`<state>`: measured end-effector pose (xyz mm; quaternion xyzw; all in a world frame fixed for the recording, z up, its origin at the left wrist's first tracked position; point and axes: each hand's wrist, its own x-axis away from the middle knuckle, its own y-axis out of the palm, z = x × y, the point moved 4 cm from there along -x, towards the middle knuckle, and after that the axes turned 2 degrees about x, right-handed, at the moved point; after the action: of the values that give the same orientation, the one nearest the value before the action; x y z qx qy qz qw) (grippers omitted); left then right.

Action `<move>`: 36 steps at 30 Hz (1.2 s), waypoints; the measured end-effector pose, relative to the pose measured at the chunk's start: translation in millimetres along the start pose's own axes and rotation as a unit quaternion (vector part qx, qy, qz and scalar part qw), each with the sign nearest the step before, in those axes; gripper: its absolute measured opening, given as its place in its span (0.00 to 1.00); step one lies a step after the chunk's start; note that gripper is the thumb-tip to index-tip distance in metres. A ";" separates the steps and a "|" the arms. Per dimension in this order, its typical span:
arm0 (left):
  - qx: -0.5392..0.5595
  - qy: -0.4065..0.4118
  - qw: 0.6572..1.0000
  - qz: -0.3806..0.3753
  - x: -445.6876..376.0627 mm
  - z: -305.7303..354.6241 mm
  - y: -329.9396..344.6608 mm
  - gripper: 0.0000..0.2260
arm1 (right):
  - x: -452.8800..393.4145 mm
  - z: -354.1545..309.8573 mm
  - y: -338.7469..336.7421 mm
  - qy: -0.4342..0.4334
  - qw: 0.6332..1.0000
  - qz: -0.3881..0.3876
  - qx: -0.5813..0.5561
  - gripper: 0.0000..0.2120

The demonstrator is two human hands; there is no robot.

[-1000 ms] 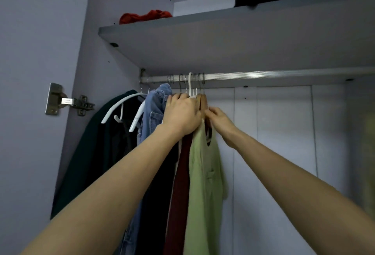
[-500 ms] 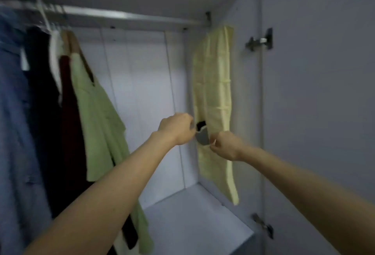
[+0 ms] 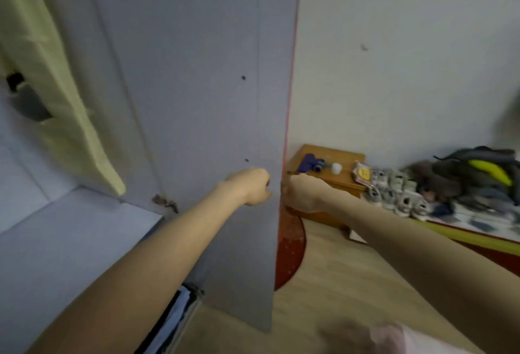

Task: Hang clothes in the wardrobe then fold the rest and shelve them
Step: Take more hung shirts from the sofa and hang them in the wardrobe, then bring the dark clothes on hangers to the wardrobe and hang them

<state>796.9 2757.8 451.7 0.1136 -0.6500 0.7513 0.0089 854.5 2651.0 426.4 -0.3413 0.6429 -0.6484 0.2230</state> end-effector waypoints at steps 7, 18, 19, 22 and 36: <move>-0.033 0.126 0.988 -0.077 -107.3 162.3 57.3 0.16 | 61.2 202.2 40.2 0.142 0.987 -0.042 -0.056 0.13; -0.117 0.237 0.952 -0.157 -349.4 315.8 97.2 0.11 | 44.4 472.0 76.9 0.353 0.926 -0.001 -0.135 0.15; -0.131 0.254 0.945 -0.161 -375.1 332.7 92.2 0.10 | 41.1 495.1 74.4 0.371 0.918 0.006 -0.141 0.15; -0.157 0.302 0.929 -0.145 -432.5 380.2 73.3 0.09 | 40.1 553.0 64.9 0.421 0.892 0.028 -0.162 0.18; -0.245 0.486 0.819 -0.180 -583.8 686.6 148.4 0.10 | 130.0 814.7 117.5 0.606 0.743 0.077 -0.274 0.14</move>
<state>1450.9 2141.3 289.3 -0.1574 -0.6920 0.5097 0.4864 1344.4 1992.4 282.2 0.1279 0.8167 -0.4952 -0.2673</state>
